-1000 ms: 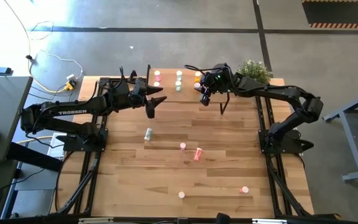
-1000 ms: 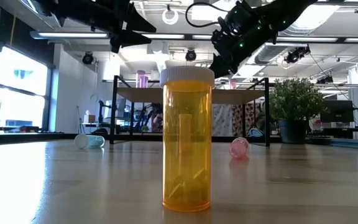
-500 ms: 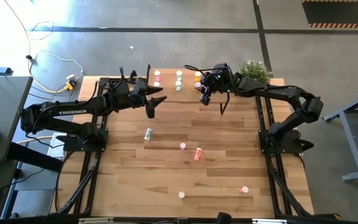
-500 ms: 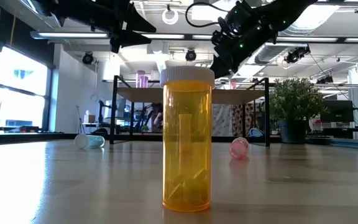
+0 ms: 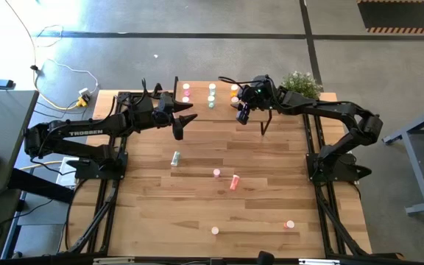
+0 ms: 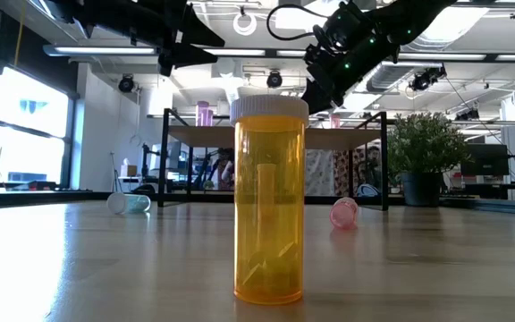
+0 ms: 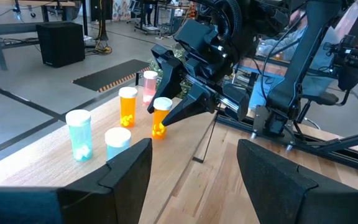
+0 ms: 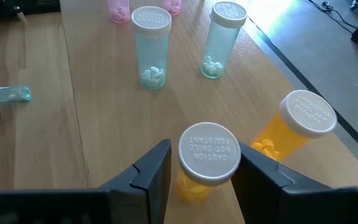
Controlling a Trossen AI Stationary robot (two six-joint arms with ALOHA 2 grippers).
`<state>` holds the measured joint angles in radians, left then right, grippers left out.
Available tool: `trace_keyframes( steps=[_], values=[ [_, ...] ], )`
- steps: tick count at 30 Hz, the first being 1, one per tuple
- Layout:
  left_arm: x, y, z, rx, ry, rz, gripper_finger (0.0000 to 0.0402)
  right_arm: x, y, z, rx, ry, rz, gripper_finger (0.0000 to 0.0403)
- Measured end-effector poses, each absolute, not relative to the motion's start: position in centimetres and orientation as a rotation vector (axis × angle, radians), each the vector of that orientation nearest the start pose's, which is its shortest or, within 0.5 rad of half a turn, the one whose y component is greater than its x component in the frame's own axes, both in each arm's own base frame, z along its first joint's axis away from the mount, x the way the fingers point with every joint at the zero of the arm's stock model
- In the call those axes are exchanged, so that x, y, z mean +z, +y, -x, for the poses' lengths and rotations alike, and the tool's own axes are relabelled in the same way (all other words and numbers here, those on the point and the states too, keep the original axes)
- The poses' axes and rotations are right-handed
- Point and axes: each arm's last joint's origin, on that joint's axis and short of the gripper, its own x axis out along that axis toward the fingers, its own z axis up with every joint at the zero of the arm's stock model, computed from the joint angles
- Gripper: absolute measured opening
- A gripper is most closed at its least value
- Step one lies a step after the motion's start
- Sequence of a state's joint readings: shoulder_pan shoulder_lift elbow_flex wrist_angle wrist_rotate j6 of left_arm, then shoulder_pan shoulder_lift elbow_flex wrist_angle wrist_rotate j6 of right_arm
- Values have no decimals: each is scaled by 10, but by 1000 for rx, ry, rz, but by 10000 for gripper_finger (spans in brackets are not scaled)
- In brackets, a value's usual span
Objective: Pick and place medicine bottles onto shelf by color
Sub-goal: Put the left yellow pill bottle on the shelf aligned with the yellow pill bottle
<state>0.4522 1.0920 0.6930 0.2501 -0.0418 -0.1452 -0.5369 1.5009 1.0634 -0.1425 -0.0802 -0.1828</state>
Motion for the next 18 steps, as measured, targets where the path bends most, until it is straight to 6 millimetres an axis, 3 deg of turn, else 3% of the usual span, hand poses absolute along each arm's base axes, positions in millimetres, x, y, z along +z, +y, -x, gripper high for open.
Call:
trace_keyframes(
  steps=[18],
  values=[
    [284,107,-218,503,111,173,225,265,-167,-284,-421,587,-42,147]
  ],
)
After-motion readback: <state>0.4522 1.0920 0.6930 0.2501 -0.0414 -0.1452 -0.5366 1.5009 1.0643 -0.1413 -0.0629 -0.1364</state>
